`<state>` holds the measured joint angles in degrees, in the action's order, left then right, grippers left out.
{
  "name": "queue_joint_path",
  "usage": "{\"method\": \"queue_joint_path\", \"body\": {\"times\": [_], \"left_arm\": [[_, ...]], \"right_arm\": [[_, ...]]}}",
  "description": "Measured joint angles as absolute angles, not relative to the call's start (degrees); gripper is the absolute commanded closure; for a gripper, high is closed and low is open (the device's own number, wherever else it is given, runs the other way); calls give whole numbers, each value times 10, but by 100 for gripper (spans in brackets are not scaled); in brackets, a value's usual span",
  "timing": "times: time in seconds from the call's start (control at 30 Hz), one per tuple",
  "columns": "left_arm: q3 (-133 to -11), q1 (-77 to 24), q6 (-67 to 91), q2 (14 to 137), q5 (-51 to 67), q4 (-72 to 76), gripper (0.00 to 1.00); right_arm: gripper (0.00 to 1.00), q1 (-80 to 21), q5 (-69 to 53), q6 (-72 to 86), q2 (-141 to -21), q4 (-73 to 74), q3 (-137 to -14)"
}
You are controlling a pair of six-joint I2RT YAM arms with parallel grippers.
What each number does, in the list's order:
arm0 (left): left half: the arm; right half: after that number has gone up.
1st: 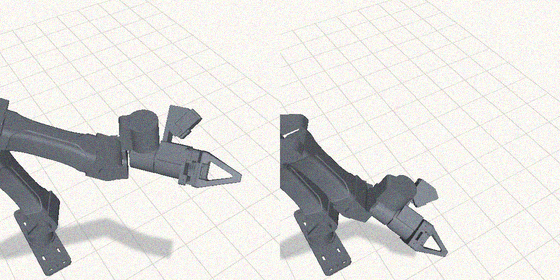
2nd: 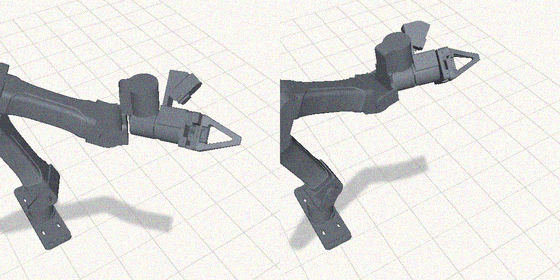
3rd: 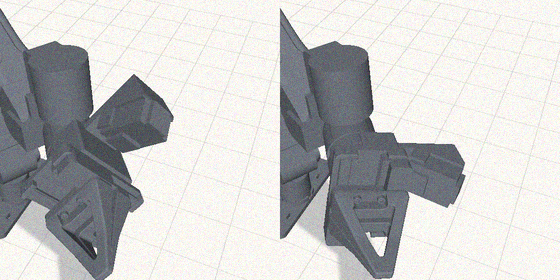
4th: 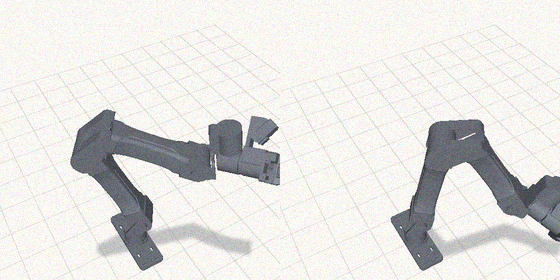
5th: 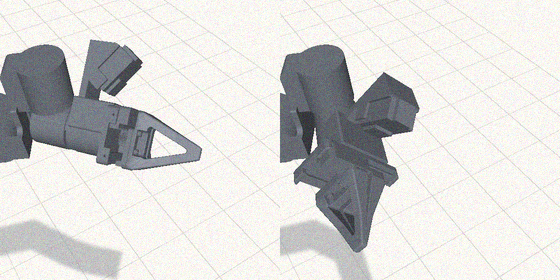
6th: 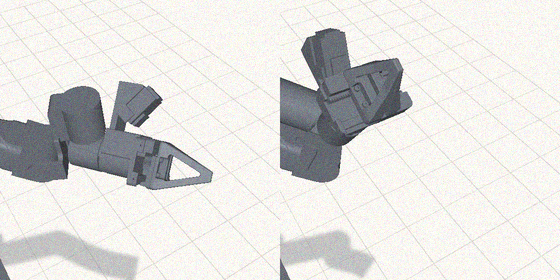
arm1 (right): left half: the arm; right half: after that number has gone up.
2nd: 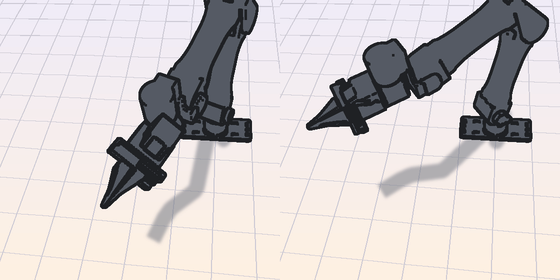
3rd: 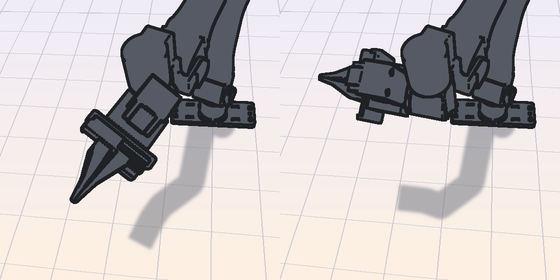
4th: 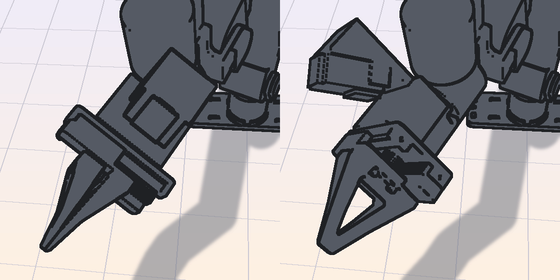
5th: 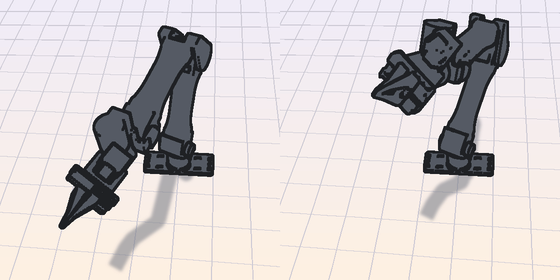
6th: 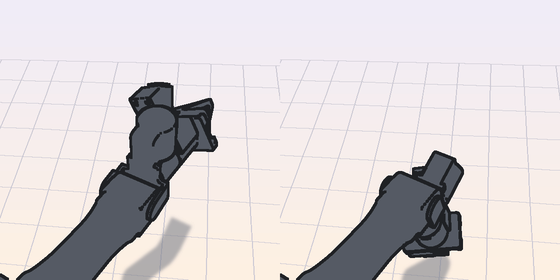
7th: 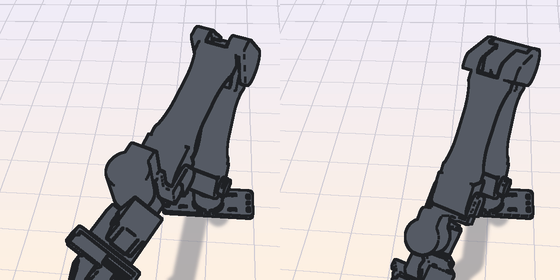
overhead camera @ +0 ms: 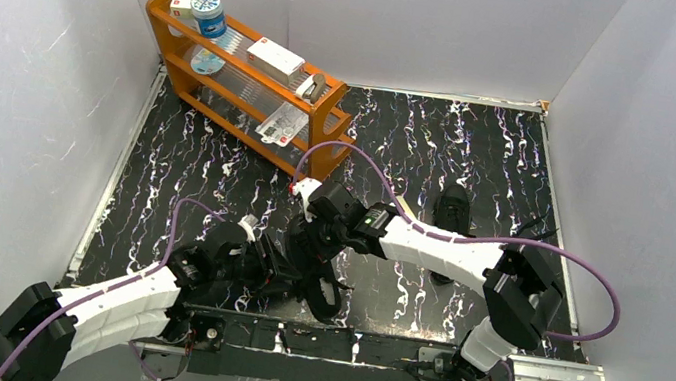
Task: Tie the shoes
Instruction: Tie the shoelace on the shoe.
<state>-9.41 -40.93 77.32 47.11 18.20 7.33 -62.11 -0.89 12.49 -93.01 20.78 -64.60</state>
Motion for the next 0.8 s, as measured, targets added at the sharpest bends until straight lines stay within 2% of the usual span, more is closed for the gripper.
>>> {"method": "queue_joint_path", "body": {"times": [0.33, 0.43, 0.5, 0.8], "left_arm": [[-80, -407, 795, 486, 180, 117, 82], [-80, -407, 793, 495, 181, 128, 97], [-81, -407, 791, 502, 182, 129, 100], [-166, -407, 708, 566, 193, 41, 100]], "right_arm": [[100, -618, -17, 127, -924, 206, -639], [100, -615, -18, 130, -921, 205, -639], [100, -613, -19, 133, -920, 204, -639], [100, -591, -22, 147, -900, 203, -625]]}}
